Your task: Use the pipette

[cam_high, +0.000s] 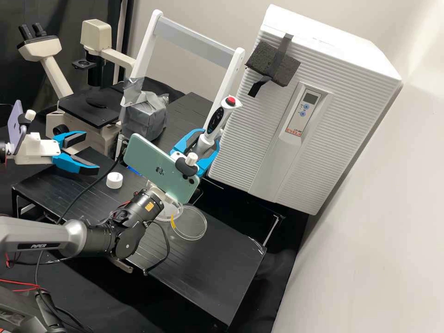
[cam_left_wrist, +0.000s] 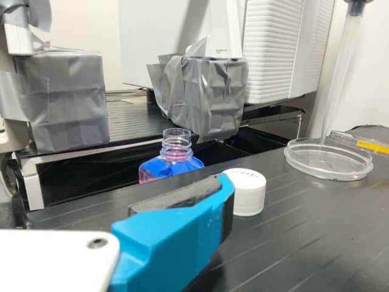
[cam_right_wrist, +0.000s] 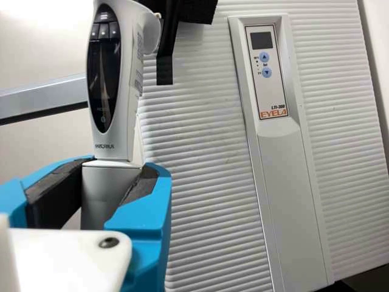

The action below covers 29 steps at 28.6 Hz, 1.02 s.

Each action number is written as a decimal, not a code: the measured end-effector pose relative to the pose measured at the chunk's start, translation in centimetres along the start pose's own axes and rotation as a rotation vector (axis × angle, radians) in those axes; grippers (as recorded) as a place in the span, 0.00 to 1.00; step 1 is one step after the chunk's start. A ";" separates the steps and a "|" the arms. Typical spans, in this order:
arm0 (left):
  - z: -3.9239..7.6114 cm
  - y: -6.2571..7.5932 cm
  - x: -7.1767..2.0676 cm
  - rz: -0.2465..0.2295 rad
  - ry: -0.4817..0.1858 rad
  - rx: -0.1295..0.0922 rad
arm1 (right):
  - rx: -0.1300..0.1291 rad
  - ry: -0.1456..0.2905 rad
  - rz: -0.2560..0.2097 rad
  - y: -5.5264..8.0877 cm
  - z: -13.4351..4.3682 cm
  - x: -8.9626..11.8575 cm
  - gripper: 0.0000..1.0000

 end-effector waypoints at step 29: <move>-1.9 9.0 -1.97 0.297 0.051 0.012 | -0.080 0.232 -0.155 -4.7 -14.4 13.8 0.00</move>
